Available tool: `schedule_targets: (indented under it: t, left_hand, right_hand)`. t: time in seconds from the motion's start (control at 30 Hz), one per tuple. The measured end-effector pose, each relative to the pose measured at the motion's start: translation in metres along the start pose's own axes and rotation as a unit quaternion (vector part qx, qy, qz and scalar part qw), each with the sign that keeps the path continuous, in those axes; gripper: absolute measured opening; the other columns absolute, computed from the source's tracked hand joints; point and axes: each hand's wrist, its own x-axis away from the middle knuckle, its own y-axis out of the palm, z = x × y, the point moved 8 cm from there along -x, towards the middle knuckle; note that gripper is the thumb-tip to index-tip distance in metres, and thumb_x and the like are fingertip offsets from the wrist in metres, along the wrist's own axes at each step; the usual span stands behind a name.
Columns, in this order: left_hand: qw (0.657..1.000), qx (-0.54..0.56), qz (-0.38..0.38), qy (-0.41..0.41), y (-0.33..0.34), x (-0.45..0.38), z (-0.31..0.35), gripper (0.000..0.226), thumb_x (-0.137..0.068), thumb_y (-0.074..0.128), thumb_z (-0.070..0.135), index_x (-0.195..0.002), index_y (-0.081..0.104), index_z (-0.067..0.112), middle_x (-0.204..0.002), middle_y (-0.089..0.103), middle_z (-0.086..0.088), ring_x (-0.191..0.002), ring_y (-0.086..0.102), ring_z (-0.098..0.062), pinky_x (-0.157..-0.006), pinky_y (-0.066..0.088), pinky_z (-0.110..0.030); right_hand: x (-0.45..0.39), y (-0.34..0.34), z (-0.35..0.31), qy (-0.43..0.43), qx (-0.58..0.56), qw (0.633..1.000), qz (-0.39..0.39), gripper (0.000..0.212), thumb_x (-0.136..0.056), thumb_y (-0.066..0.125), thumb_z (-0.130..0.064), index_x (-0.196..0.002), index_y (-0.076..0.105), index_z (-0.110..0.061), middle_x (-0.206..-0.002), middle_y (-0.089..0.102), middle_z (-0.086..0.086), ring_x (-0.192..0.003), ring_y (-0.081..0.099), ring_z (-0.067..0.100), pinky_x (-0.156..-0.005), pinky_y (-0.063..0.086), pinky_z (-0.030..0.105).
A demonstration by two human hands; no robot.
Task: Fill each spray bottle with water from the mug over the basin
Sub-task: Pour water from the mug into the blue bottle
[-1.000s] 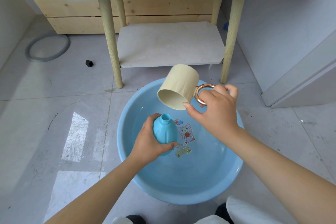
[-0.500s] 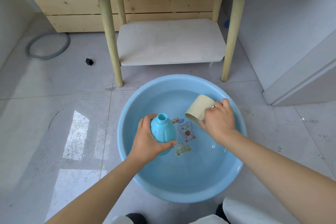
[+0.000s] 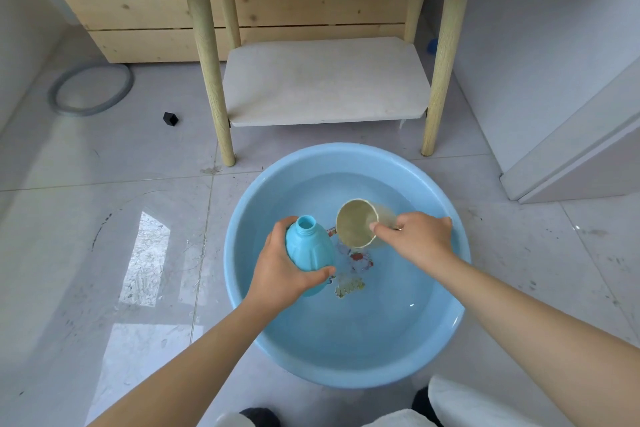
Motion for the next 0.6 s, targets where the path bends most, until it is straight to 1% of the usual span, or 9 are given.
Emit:
schedule_targets:
  t: [0.07,0.1,0.17,0.23,0.3,0.4,0.47,0.53,0.6]
  left_hand:
    - [1.000,0.001,-0.004,0.002,0.001,0.000,0.001,0.082,-0.054,0.090,0.035,-0.115,0.036,0.044,-0.114,0.054,0.011,-0.102,0.054,-0.010,-0.083,0.050,-0.029]
    - [1.000,0.001,-0.006,0.004,0.001,0.000,0.001,0.082,-0.054,0.090,0.035,-0.115,0.036,0.043,-0.114,0.053,0.012,-0.102,0.054,-0.010,-0.082,0.050,-0.028]
    - [1.000,-0.001,-0.008,0.008,0.002,0.000,0.003,0.082,-0.054,0.090,0.034,-0.115,0.036,0.043,-0.114,0.053,0.013,-0.102,0.054,-0.009,-0.080,0.047,-0.024]
    - [1.000,-0.002,-0.011,0.013,0.003,0.000,0.005,0.081,-0.054,0.090,0.033,-0.115,0.036,0.043,-0.115,0.052,0.013,-0.102,0.054,-0.008,-0.079,0.045,-0.022]
    - [1.000,-0.004,-0.014,0.018,0.004,0.001,0.007,0.082,-0.055,0.090,0.033,-0.115,0.036,0.043,-0.116,0.052,0.014,-0.102,0.053,-0.007,-0.080,0.045,-0.021]
    - [0.999,-0.008,-0.020,0.023,0.006,0.002,0.010,0.081,-0.055,0.090,0.032,-0.114,0.035,0.044,-0.116,0.051,0.014,-0.100,0.052,-0.004,-0.075,0.042,-0.012]
    - [0.999,-0.013,-0.025,0.026,0.008,0.003,0.011,0.081,-0.054,0.090,0.033,-0.113,0.035,0.044,-0.116,0.051,0.015,-0.099,0.052,-0.001,-0.073,0.039,-0.007]
    - [0.999,-0.019,-0.031,0.028,0.009,0.004,0.011,0.082,-0.054,0.090,0.033,-0.113,0.034,0.046,-0.117,0.051,0.016,-0.099,0.051,0.000,-0.071,0.040,-0.007]
    - [0.999,-0.024,-0.033,0.029,0.010,0.004,0.012,0.082,-0.054,0.090,0.034,-0.114,0.034,0.045,-0.117,0.051,0.016,-0.099,0.051,0.000,-0.071,0.039,-0.006]
  right_hand:
    - [0.000,0.000,0.007,0.051,-0.101,0.993,-0.026,0.056,-0.085,0.051,-0.059,-0.054,0.028,-0.019,-0.050,0.035,-0.004,-0.055,0.041,0.019,-0.073,0.027,0.034]
    - [0.002,0.000,0.010,0.066,-0.150,0.986,-0.031,0.056,-0.084,0.055,-0.057,-0.053,0.027,-0.019,-0.048,0.032,-0.005,-0.052,0.037,0.019,-0.066,0.027,0.032]
    - [0.005,-0.003,0.012,0.083,-0.251,0.964,-0.024,0.059,-0.081,0.062,-0.053,-0.051,0.023,-0.021,-0.042,0.022,-0.008,-0.050,0.028,0.019,-0.056,0.020,0.032]
    - [0.009,-0.008,0.011,0.083,-0.308,0.948,-0.012,0.060,-0.079,0.065,-0.050,-0.051,0.021,-0.022,-0.038,0.016,-0.007,-0.050,0.024,0.018,-0.054,0.017,0.032]
    - [0.013,-0.015,0.005,0.067,-0.334,0.940,0.001,0.060,-0.079,0.065,-0.048,-0.051,0.020,-0.022,-0.038,0.016,-0.008,-0.049,0.022,0.016,-0.053,0.017,0.031]
    - [0.018,-0.026,-0.007,0.033,-0.360,0.932,0.025,0.059,-0.081,0.065,-0.047,-0.050,0.022,-0.021,-0.037,0.020,-0.008,-0.050,0.024,0.015,-0.052,0.019,0.029]
    - [0.022,-0.034,-0.016,0.003,-0.359,0.932,0.051,0.059,-0.080,0.065,-0.049,-0.049,0.024,-0.019,-0.039,0.024,-0.007,-0.058,0.029,0.018,-0.055,0.021,0.030]
    - [0.026,-0.043,-0.023,-0.027,-0.350,0.932,0.085,0.060,-0.077,0.066,-0.052,-0.048,0.027,-0.017,-0.041,0.027,-0.005,-0.065,0.031,0.021,-0.060,0.024,0.031]
    - [0.031,-0.053,-0.030,-0.068,-0.334,0.932,0.123,0.058,-0.077,0.067,-0.050,-0.048,0.029,-0.017,-0.040,0.029,-0.004,-0.061,0.031,0.017,-0.066,0.028,0.033]
